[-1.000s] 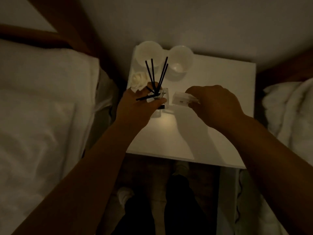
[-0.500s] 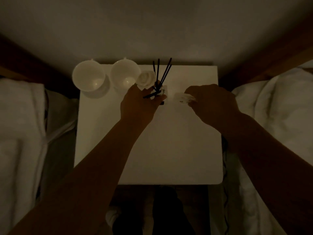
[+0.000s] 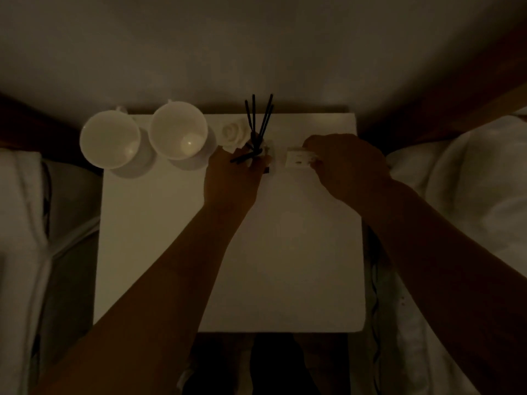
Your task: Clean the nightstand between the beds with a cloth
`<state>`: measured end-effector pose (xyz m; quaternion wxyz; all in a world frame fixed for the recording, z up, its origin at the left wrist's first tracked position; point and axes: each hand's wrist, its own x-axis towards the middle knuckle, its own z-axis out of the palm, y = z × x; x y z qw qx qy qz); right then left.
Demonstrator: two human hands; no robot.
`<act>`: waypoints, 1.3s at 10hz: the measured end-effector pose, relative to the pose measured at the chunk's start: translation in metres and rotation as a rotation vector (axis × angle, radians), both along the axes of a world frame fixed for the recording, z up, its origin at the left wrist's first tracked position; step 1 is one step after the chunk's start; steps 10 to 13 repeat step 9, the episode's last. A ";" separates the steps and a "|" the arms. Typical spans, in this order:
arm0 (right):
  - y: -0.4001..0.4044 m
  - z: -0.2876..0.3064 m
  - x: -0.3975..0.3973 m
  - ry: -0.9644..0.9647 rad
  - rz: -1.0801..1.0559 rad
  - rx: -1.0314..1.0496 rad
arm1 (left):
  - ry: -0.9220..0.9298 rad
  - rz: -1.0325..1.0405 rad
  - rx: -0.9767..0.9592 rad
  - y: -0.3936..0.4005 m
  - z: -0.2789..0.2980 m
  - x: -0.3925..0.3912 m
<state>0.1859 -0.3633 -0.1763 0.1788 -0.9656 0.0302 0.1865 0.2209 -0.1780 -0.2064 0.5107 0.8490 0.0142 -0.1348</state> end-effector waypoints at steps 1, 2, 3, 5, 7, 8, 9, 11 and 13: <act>-0.004 -0.002 0.007 -0.019 -0.008 -0.009 | -0.027 -0.002 -0.036 -0.005 0.001 0.008; -0.006 -0.004 0.014 -0.029 -0.007 0.004 | -0.048 -0.019 0.017 -0.009 -0.002 0.018; -0.007 -0.007 0.020 -0.032 -0.001 -0.018 | 0.008 0.015 -0.014 -0.012 -0.005 0.025; -0.007 -0.009 0.025 -0.038 0.010 -0.045 | -0.035 0.010 0.006 -0.010 -0.011 0.026; -0.009 -0.008 0.025 -0.047 0.016 -0.074 | 0.042 0.021 -0.032 -0.007 -0.012 0.014; -0.007 0.001 0.020 -0.068 0.035 -0.129 | 0.133 0.025 -0.020 0.000 -0.009 0.004; -0.004 0.010 0.014 -0.103 0.031 -0.202 | 0.113 -0.011 0.090 0.009 -0.004 -0.011; -0.004 0.010 0.014 -0.103 0.031 -0.202 | 0.113 -0.011 0.090 0.009 -0.004 -0.011; -0.004 0.010 0.014 -0.103 0.031 -0.202 | 0.113 -0.011 0.090 0.009 -0.004 -0.011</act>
